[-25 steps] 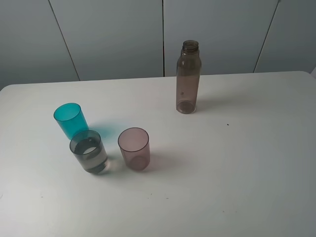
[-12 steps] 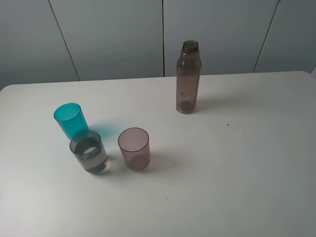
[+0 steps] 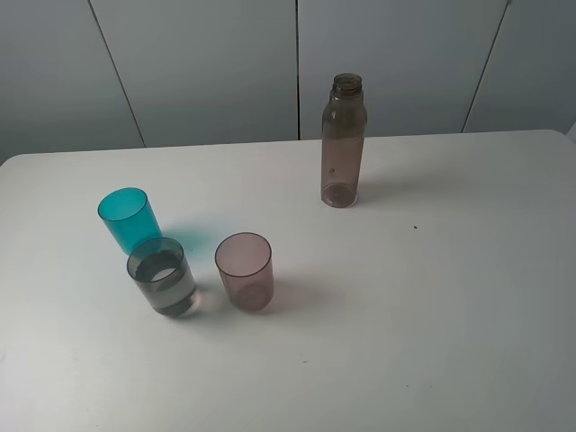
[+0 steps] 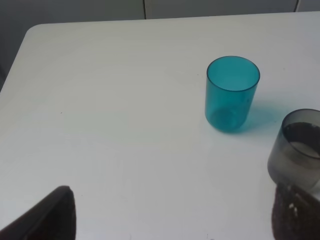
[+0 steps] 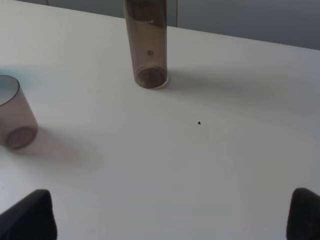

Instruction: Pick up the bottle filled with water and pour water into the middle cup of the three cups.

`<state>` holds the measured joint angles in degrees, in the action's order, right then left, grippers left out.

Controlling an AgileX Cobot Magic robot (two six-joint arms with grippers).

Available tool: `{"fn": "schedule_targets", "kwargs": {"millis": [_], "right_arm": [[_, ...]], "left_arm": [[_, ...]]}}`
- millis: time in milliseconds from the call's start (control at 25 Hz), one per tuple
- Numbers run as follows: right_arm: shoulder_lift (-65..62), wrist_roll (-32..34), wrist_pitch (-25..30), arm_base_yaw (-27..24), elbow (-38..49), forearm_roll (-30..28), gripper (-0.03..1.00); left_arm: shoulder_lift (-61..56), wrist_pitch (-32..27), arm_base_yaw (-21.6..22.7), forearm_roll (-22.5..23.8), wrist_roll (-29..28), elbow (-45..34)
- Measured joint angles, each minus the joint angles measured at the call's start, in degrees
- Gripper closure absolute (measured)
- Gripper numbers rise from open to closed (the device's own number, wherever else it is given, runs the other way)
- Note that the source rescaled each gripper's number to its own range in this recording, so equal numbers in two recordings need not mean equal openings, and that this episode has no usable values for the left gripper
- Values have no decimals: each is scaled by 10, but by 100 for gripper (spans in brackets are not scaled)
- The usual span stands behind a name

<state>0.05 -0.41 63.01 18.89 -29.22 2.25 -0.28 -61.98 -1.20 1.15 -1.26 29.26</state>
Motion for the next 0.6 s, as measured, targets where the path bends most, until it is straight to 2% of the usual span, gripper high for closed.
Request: {"fn": "schedule_targets", "kwargs": {"millis": [120,480,600], "right_arm": [[0,4,-1,-25,0,0,-3],[-1,4,-1,-178,0,0,-3],[-1,4,-1,-199,0,-1,-3]], "left_arm": [[0,0,0,0,0,0],[0,0,0,0,0,0],[0,0,0,0,0,0]]}}
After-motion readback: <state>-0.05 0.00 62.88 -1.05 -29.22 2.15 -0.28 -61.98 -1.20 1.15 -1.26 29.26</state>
